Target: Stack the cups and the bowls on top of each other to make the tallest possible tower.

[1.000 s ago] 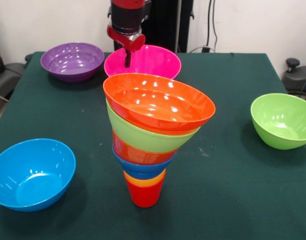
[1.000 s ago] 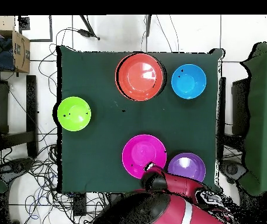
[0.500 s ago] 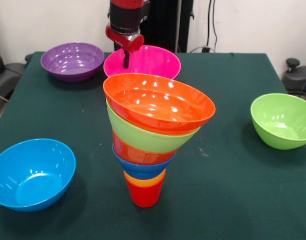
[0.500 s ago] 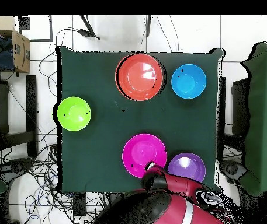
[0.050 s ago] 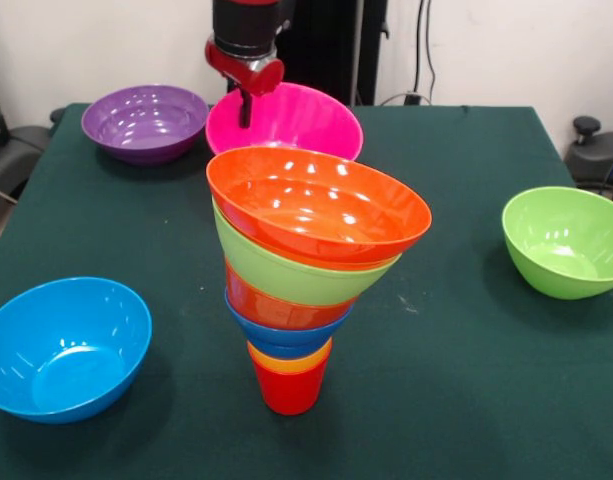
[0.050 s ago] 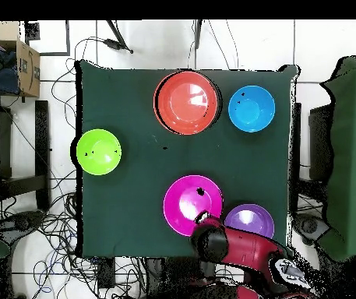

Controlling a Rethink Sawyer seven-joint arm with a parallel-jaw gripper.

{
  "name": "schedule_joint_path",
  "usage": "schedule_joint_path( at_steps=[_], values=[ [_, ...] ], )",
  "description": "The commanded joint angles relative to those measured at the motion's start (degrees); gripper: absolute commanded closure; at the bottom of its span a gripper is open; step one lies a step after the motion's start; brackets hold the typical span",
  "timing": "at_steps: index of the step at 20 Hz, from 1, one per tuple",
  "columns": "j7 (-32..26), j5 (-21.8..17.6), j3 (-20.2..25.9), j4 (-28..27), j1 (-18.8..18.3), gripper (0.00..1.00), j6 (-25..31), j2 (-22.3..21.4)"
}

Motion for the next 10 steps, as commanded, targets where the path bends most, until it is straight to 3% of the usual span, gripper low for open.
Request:
schedule_joint_path(
  at_steps=[1,10],
  values=[
    [-1.53,3.77,8.01,-3.51,-0.62,1.00,14.83,-7.04],
    [-1.73,5.51,10.13,-3.47,-0.62,1.00,22.03,-11.84]
  ],
)
